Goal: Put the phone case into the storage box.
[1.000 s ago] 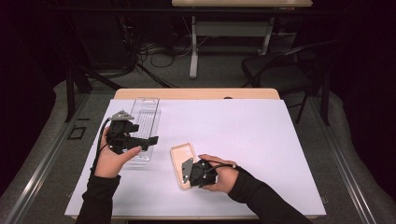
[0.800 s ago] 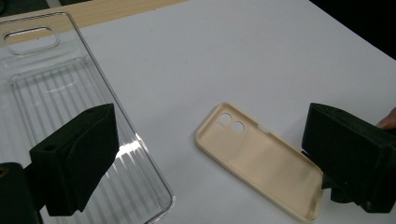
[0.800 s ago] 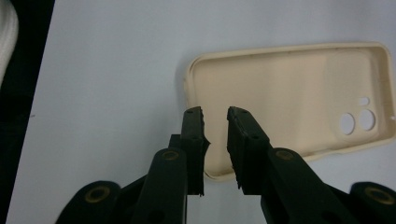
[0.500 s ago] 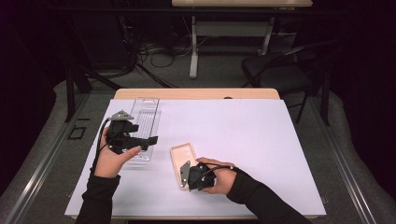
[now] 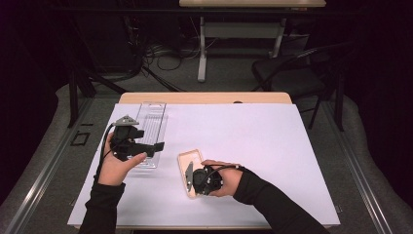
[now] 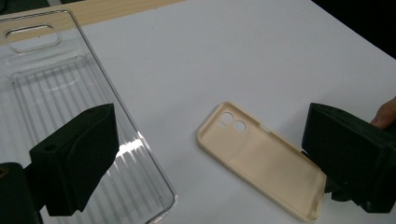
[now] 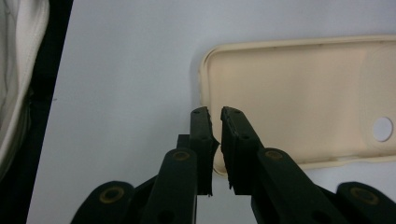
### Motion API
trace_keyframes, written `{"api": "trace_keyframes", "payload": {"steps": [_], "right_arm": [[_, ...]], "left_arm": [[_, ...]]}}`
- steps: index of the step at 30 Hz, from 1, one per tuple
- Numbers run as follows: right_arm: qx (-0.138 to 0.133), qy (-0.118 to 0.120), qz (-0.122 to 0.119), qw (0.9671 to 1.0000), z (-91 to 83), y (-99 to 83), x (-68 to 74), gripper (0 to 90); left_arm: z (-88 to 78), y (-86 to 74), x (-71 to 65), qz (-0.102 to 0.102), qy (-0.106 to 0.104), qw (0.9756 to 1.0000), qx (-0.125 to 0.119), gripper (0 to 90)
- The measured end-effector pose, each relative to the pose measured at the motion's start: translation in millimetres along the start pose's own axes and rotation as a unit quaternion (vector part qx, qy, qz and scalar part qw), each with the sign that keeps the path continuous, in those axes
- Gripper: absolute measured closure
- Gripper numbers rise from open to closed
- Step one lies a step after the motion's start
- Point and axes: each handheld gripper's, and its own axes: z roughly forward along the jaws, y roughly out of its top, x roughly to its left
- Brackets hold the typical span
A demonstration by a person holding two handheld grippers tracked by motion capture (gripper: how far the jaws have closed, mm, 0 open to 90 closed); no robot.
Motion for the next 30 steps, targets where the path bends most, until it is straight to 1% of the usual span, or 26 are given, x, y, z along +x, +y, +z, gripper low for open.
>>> {"api": "trace_keyframes", "payload": {"steps": [2,3,4,5,6,7,8,9,10,11,13,18,30], "right_arm": [[0.000,0.002,-0.003,1.0000,0.8,-0.4,-1.1,83.8],[0.001,0.003,0.004,1.0000,1.5,-0.3,-0.2,83.7],[0.005,0.000,-0.005,1.0000,2.3,-0.9,-1.1,83.7],[0.009,0.000,-0.005,0.9999,3.3,-1.0,-0.8,83.7],[0.018,-0.001,-0.010,0.9998,5.2,-1.6,-0.5,83.8],[0.018,-0.001,-0.010,0.9998,5.2,-1.6,-0.5,83.8],[0.023,-0.002,-0.015,0.9996,6.6,-1.8,-0.5,83.2],[0.025,-0.003,-0.011,0.9996,7.0,-1.7,0.4,82.5],[0.025,-0.003,-0.011,0.9996,7.0,-1.7,0.4,82.5],[0.023,-0.005,-0.017,0.9996,7.5,-0.9,0.2,82.3],[0.020,-0.003,-0.017,0.9996,8.3,-0.7,0.3,82.4],[0.025,-0.001,-0.020,0.9995,11.5,1.7,2.3,83.9],[0.025,0.004,-0.027,0.9993,15.6,2.4,2.8,85.7]], "left_arm": [[-0.2,0.0,0.4,-0.001,0.000,1.0000,0.000,4.1],[-0.3,-0.1,0.5,-0.001,0.000,1.0000,0.000,4.1],[-0.4,-0.2,0.5,-0.001,0.001,1.0000,0.000,4.5],[-0.3,-0.3,0.4,-0.001,0.001,1.0000,0.000,4.6],[-0.1,-0.3,0.3,-0.001,0.001,1.0000,0.000,4.6],[0.0,-0.3,0.2,-0.001,0.001,1.0000,0.000,4.6],[0.3,-0.2,0.2,0.000,0.001,1.0000,0.000,4.6],[0.5,-0.2,0.1,-0.001,0.001,1.0000,0.001,4.6],[0.8,-0.3,0.0,-0.001,0.002,1.0000,0.000,4.6],[1.0,-0.3,0.0,0.000,0.002,1.0000,0.001,4.6],[1.2,-0.3,0.1,0.000,0.002,1.0000,0.002,4.6],[1.4,-0.4,-0.1,0.000,0.001,1.0000,0.002,4.6],[2.2,-0.6,0.5,-0.001,0.001,1.0000,0.004,4.6]]}}
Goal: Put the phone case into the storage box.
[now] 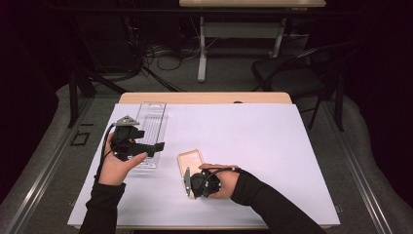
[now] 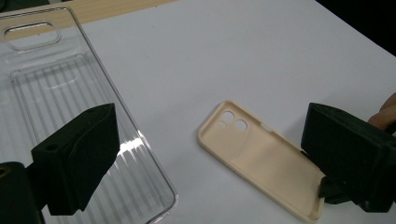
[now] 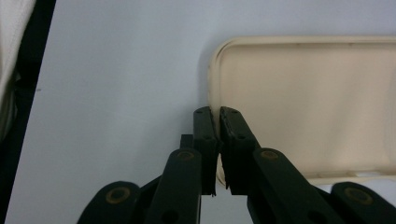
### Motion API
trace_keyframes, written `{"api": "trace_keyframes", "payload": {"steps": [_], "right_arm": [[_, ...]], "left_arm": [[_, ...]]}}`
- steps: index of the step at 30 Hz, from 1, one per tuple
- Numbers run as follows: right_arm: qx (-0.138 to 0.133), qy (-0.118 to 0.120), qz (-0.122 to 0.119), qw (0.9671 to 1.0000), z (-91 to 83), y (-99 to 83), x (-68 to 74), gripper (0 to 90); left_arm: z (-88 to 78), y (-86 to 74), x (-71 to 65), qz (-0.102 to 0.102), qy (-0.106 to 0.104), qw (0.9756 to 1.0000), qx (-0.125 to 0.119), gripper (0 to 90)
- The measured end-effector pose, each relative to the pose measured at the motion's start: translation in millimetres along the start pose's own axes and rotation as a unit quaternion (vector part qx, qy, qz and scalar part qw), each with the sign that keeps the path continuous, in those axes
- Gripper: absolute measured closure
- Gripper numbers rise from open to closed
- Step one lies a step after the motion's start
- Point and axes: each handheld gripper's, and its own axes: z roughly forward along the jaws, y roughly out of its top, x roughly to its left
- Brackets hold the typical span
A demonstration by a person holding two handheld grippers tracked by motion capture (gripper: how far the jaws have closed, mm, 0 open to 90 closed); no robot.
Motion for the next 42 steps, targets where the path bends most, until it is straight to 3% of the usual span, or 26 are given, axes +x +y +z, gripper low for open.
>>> {"api": "trace_keyframes", "payload": {"steps": [42], "right_arm": [[0.001,0.009,-0.007,0.9999,2.0,-1.4,-1.6,86.7]], "left_arm": [[1.5,-0.5,0.6,-0.002,0.000,1.0000,0.001,4.6]]}}
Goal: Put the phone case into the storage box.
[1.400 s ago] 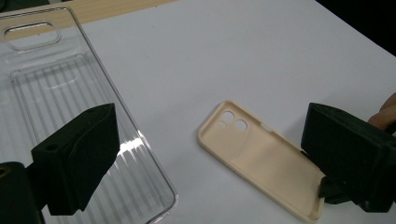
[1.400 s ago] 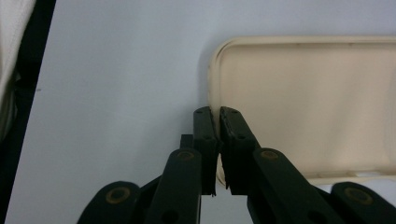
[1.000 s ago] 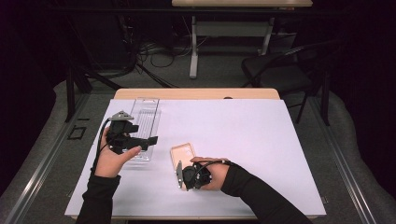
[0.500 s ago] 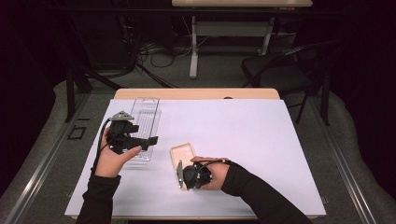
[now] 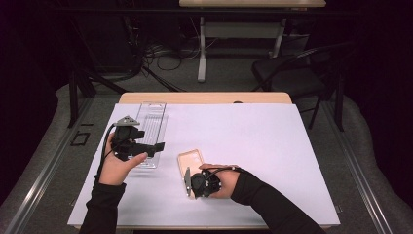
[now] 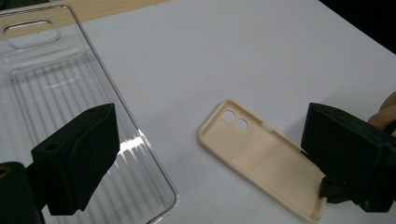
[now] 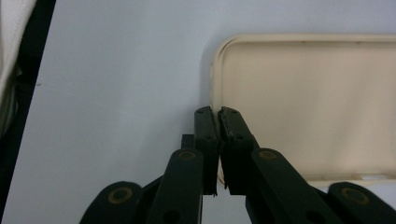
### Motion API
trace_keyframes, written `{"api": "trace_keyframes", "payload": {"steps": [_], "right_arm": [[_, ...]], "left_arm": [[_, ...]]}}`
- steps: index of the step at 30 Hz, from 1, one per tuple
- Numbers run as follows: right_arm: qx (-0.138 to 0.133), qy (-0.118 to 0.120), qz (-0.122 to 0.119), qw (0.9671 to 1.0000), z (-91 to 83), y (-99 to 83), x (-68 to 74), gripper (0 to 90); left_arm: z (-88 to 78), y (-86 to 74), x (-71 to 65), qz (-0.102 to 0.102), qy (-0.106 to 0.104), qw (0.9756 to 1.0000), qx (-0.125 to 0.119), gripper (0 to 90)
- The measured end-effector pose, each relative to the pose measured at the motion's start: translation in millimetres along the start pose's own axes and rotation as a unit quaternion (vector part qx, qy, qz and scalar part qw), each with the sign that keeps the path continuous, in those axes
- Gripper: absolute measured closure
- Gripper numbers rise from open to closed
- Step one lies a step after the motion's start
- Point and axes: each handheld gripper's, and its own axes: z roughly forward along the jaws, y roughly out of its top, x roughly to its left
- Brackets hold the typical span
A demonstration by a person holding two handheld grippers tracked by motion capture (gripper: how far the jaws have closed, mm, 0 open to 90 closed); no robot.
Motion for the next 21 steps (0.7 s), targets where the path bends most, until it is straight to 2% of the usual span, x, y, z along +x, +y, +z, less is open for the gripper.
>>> {"api": "trace_keyframes", "payload": {"steps": [4,5,8,10,21], "right_arm": [[0.000,0.001,0.002,1.0000,-0.3,0.3,0.6,86.8],[-0.001,-0.001,-0.004,1.0000,-0.1,0.5,0.1,86.9],[0.001,0.002,0.004,1.0000,-0.4,0.2,1.1,87.0],[-0.002,0.002,-0.004,1.0000,-0.2,0.4,0.2,87.0],[-0.001,-0.002,0.002,1.0000,-1.0,0.2,3.1,87.4]], "left_arm": [[-0.1,-0.2,0.3,-0.001,0.000,1.0000,0.000,4.6],[-0.1,-0.2,0.5,-0.001,0.000,1.0000,0.000,4.6],[-0.3,-0.3,0.9,0.000,0.001,1.0000,0.000,4.6],[-0.3,-0.3,1.1,0.000,0.001,1.0000,0.000,4.6],[0.6,-0.5,0.8,-0.002,0.001,1.0000,0.000,4.6]]}}
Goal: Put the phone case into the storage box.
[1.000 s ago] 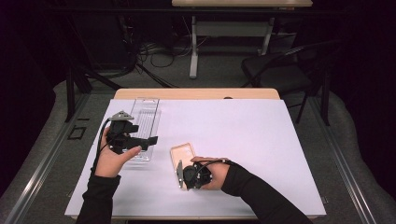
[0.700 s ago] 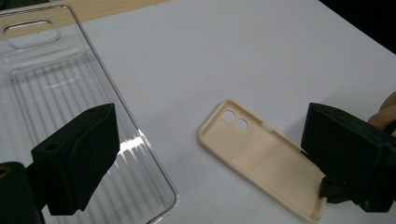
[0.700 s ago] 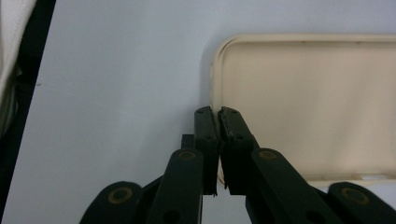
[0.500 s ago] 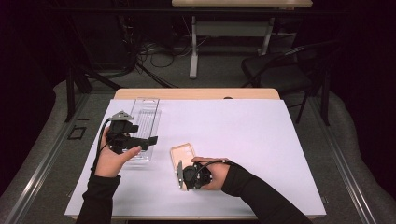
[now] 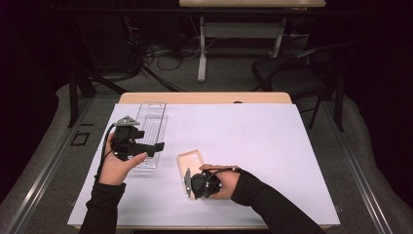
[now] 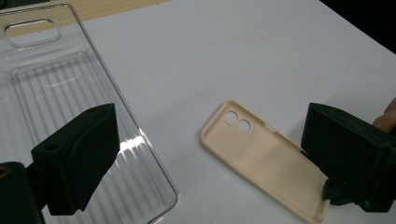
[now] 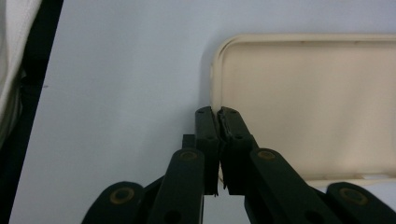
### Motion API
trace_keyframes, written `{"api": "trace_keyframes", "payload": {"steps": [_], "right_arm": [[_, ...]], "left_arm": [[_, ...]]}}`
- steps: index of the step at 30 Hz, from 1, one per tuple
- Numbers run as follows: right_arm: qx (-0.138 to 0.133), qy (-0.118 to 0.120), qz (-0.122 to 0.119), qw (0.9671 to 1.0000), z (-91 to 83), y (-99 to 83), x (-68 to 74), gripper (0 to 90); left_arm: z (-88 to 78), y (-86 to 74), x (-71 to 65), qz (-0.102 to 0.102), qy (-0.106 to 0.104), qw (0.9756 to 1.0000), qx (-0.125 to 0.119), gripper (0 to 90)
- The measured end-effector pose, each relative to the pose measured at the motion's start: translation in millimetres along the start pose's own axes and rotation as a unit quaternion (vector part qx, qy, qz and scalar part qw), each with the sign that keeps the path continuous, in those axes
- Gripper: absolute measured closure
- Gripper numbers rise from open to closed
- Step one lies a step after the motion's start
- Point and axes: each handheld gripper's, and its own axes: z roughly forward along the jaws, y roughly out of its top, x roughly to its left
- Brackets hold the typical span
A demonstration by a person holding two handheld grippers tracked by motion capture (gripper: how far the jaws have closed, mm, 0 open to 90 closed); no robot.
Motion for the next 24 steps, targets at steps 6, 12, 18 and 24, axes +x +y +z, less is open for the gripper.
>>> {"api": "trace_keyframes", "payload": {"steps": [6,12,18,24], "right_arm": [[-0.005,-0.007,0.003,1.0000,-2.2,-0.2,1.1,87.5],[-0.008,-0.012,0.002,0.9999,-5.0,-0.7,1.7,87.6],[-0.013,-0.024,-0.003,0.9996,-9.0,-2.2,3.2,87.6],[-0.017,-0.033,0.006,0.9993,-13.6,-6.6,6.5,87.6]], "left_arm": [[0.5,-0.1,0.0,0.001,0.000,1.0000,0.001,4.6],[1.1,-0.2,-0.3,0.003,-0.001,1.0000,0.003,4.6],[2.8,-0.5,-1.9,0.003,0.000,1.0000,0.004,5.0],[6.0,-0.3,-4.9,0.002,-0.012,0.9999,0.005,5.1]]}}
